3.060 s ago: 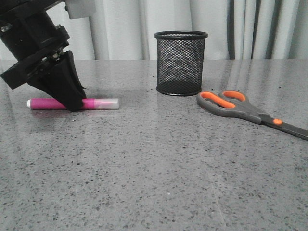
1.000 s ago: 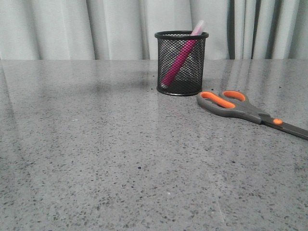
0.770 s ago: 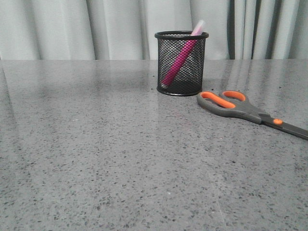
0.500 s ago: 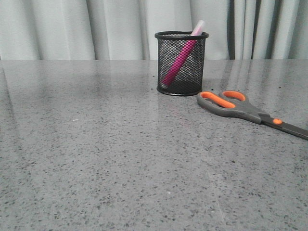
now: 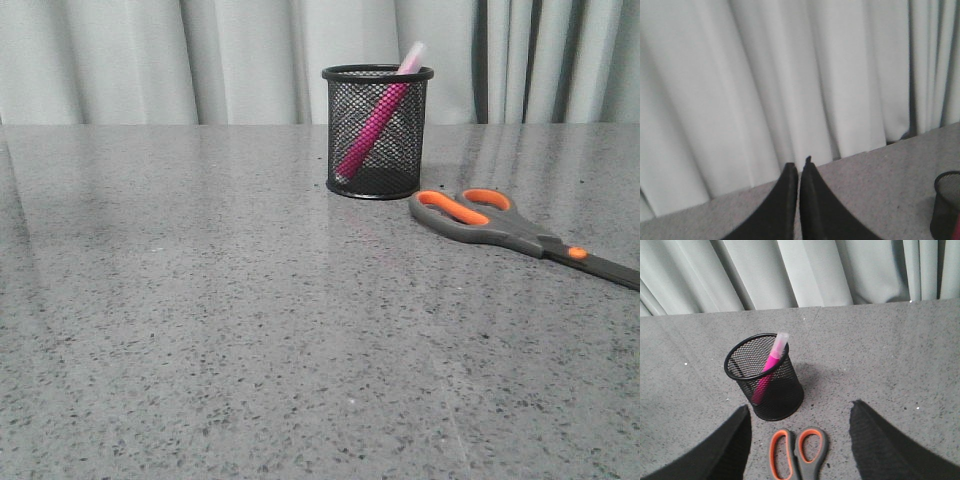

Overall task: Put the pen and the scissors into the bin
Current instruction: 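Lower the right gripper onto the scissors' handles and close on them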

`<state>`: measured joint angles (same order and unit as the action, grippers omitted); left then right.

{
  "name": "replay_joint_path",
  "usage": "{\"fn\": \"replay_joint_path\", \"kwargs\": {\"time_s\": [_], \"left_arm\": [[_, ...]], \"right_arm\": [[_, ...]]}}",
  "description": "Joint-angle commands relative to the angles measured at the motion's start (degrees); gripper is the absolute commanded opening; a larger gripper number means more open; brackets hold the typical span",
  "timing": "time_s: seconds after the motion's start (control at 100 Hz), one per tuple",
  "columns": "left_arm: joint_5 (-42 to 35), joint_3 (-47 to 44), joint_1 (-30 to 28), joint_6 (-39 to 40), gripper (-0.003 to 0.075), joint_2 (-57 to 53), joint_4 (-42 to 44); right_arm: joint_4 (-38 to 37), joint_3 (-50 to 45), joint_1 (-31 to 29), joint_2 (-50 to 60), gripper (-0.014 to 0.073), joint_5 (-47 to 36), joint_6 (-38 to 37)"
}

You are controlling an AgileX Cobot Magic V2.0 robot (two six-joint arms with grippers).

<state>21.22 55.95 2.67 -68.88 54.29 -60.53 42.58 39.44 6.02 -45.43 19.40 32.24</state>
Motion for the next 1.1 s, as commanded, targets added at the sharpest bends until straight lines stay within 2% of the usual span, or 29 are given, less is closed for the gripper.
{"fn": "replay_joint_path", "kwargs": {"time_s": [0.0, 0.09, 0.22, 0.38, 0.47, 0.58, 0.85, 1.09], "left_arm": [[-4.4, -4.1, -0.3, 0.6, -0.0019, -4.9, -2.6], [-5.6, -9.4, -0.3, 0.6, -0.0019, -9.0, -3.3], [-8.1, -14.2, -0.3, 0.6, -0.0019, -12.7, -4.5], [-8.9, -15.7, -0.3, 0.6, -0.0019, -13.5, -4.5], [-8.2, -15.7, -0.3, 0.6, -0.0019, -13.5, -4.5], [-8.1, -15.7, -0.3, 0.6, -0.0018, -13.5, -4.5], [-8.1, -15.7, -0.3, 0.6, -0.0018, -13.5, -4.6], [-8.1, -15.7, -0.3, 0.6, -0.0018, -13.5, -4.6]], "right_arm": [[1.0, 2.3, 0.1, -0.3, 0.0390, -0.7, 4.8], [0.9, 3.9, 0.3, -2.7, 0.0390, 7.9, 10.1], [-0.8, 8.1, 2.0, -8.9, 0.0390, 16.1, 10.8], [-3.8, 14.9, 2.6, -17.7, 0.0390, 26.2, 10.6], [-6.0, 18.8, 2.6, -22.2, 0.0390, 31.6, 6.5], [-12.9, 23.4, 2.6, -27.2, 0.0390, 37.7, 0.3], [-16.6, 28.6, 3.1, -34.7, 0.0390, 41.9, -1.5], [-26.4, 28.6, 9.9, -37.4, 0.0390, 39.1, -3.7]]}}
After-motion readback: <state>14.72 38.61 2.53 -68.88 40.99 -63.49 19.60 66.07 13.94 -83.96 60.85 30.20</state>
